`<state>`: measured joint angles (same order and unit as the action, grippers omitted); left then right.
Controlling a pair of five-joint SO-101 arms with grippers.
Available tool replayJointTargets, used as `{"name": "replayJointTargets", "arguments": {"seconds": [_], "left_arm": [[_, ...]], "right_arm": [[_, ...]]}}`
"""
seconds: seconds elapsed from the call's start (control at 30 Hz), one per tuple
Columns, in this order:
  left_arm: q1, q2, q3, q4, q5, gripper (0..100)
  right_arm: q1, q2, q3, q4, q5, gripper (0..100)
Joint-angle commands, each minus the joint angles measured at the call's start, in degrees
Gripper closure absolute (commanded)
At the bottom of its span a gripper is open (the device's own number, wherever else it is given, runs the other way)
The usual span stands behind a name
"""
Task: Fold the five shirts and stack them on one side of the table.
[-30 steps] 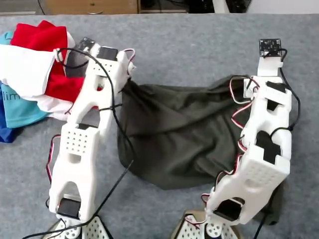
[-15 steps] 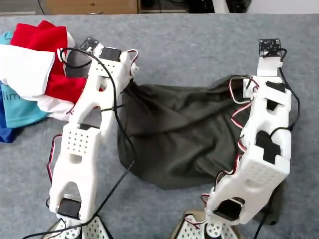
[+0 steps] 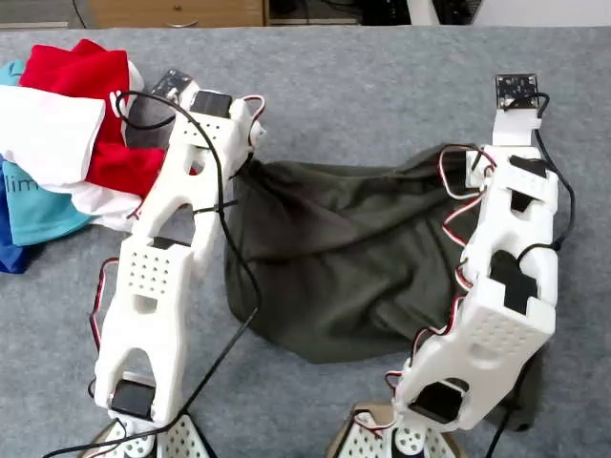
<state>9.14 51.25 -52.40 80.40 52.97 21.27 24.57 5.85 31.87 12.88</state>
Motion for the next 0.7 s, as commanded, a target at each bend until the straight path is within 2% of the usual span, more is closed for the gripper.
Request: {"name": "replayJointTargets", "arguments": {"seconds": [0.0,0.1,0.4,0.5,0.67], "left_arm": [[0.4,-0.4,-2.6,0.1,-0.6,94],[0.4,-0.4,-2.6,0.1,-0.6,98],[-0.8,-1.0,-5.3,1.5,-3.5,98],[-1.5,-1.0,-14.8,7.1,-5.6,98],[-1.8,-1.0,-42.7,16.4,-17.1,98]], "right_arm": [[-0.7,-0.2,-3.4,0.4,0.7,99.6],[-0.7,-0.2,-3.4,0.4,0.7,99.6],[-0.7,-0.5,-3.4,0.4,0.7,99.6],[-0.7,-2.1,-4.4,4.3,0.6,99.6],[-0.4,-14.9,-9.0,16.5,-4.3,99.7]]}}
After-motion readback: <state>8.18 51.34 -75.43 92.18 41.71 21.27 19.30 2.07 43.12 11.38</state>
